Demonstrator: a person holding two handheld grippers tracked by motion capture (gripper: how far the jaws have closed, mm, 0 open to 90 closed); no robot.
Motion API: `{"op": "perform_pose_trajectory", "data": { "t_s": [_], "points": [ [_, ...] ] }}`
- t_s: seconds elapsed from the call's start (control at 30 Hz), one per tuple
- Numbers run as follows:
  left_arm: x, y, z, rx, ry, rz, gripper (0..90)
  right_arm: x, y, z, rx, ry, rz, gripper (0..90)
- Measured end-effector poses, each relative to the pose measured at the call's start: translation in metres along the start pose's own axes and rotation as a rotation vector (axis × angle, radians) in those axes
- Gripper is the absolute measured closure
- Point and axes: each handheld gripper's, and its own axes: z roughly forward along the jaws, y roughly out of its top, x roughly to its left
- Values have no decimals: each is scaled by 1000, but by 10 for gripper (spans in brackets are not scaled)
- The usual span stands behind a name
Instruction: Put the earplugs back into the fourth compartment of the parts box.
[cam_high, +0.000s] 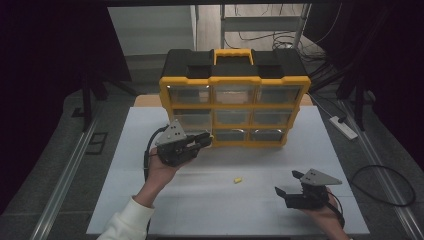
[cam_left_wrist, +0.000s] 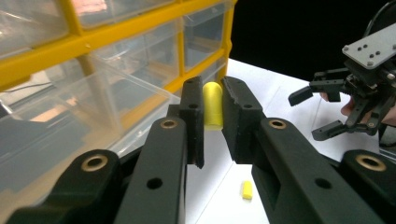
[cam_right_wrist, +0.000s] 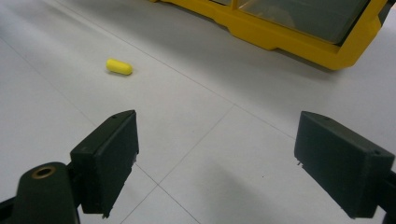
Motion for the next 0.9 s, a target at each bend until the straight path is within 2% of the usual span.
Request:
{"op": "perform_pose_trajectory", "data": {
  "t_s": [0.43, 0.5, 0.7, 0.9],
  "points": [
    [15, 6, -22, -52, 54, -20, 784, 0, 0, 0, 0, -2, 0, 148],
    [19, 6, -25, -59, 76, -20, 784, 0, 0, 0, 0, -2, 0, 148],
    [26, 11, -24, -64, 100, -23, 784, 0, 0, 1, 4, -4, 0, 148],
    [38, 11, -14, -49, 123, -51, 783, 0, 0, 1, 7, -6, 0, 149]
  ]
}}
